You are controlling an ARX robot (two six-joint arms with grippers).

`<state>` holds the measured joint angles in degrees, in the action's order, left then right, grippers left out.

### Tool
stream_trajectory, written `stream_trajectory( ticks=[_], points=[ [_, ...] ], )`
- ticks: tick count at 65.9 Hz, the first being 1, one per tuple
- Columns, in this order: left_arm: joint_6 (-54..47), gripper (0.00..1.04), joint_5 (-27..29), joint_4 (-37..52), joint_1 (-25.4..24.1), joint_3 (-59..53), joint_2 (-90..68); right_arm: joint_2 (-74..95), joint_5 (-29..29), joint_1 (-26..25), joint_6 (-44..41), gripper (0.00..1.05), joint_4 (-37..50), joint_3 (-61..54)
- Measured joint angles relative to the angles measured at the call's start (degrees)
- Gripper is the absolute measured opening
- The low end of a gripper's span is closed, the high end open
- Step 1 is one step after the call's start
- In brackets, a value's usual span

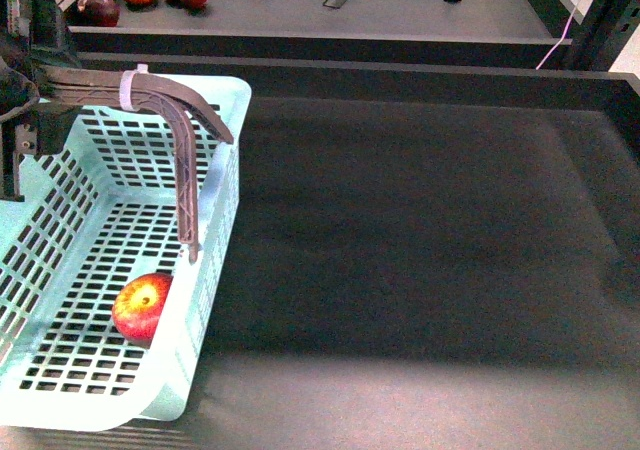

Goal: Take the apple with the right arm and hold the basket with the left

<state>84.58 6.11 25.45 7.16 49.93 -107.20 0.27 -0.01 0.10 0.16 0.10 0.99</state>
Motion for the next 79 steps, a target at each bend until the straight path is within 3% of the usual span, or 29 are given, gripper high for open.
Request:
stream_trajectory(
  ticks=[23, 44, 50, 52, 56, 57, 60, 67, 79],
  points=[
    [2.0, 0.99, 4.3, -7.7, 2.3, -3.5, 11.7, 0.0, 0.0, 0.0, 0.0, 0.96, 0.0, 0.0],
    [5.6, 0.98, 17.1, -24.0, 8.4, -7.9, 30.6, 0.0, 0.0, 0.0, 0.0, 0.96, 0.0, 0.0],
    [5.6, 0.98, 17.5, -24.4, 9.3, -7.9, 32.7, 0.0, 0.0, 0.0, 0.0, 0.96, 0.0, 0.0],
    [1.8, 0.95, 15.6, -20.3, 9.0, -9.3, 32.6, 0.0, 0.0, 0.0, 0.0, 0.96, 0.0, 0.0],
    [-24.1, 0.77, 7.6, 6.1, 7.1, -20.0, 33.2, 0.0, 0.0, 0.0, 0.0, 0.96, 0.0, 0.0],
    [-34.8, 0.72, 6.7, 12.0, 6.5, -23.0, 33.9, 0.0, 0.0, 0.0, 0.0, 0.96, 0.0, 0.0],
    [-51.2, 0.61, 5.6, 19.6, 5.4, -27.1, 36.3, 0.0, 0.0, 0.0, 0.0, 0.96, 0.0, 0.0],
    [-72.8, 0.4, 3.9, 22.6, 3.0, -31.7, 41.5, 0.0, 0.0, 0.0, 0.0, 0.96, 0.0, 0.0],
    [-82.1, 0.04, 0.9, 21.6, 0.3, -38.3, 48.0, 0.0, 0.0, 0.0, 0.0, 0.96, 0.0, 0.0]
  ],
)
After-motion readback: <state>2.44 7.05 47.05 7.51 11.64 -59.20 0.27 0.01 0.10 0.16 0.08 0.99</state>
